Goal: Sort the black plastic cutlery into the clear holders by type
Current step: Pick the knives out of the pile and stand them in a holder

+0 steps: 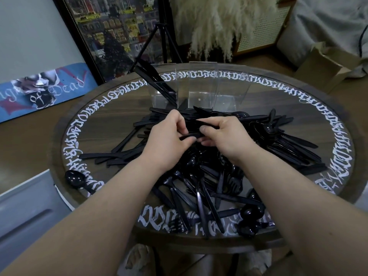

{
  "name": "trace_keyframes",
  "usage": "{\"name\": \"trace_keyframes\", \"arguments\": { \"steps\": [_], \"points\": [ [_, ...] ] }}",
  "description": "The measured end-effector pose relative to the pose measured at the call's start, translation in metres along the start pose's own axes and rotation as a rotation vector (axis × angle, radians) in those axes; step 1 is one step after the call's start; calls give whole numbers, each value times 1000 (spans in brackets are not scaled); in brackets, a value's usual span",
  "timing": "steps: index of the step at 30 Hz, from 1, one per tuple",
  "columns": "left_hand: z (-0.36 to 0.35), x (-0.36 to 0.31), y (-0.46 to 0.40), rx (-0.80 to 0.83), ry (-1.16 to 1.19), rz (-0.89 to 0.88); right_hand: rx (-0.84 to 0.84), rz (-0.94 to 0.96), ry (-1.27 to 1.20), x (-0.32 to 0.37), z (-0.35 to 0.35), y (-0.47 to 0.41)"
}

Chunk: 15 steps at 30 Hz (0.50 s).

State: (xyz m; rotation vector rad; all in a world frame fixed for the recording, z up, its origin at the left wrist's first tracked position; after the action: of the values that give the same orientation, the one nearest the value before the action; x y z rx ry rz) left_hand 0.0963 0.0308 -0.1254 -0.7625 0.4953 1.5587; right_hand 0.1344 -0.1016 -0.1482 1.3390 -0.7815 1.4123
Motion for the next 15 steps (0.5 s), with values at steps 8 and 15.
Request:
{"name": "trace_keyframes", "arguments": {
  "steps": [8,15],
  "points": [
    [20,-1,-1,-192,-32,-13,100,-45,-210,1,-10,2],
    [19,-1,1,-168,-82,-16,65,-26,-106,4,-10,0]
  ]
}}
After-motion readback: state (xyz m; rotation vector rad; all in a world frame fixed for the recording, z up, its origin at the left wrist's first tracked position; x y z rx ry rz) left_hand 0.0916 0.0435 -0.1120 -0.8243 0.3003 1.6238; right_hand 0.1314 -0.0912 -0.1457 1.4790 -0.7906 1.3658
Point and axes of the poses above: each hand's wrist, its own y-axis away from the middle knuckle, its own z-axis out of the back of the hand, x = y × z, the point moved 9 cm from there along -y, towards the middle knuckle
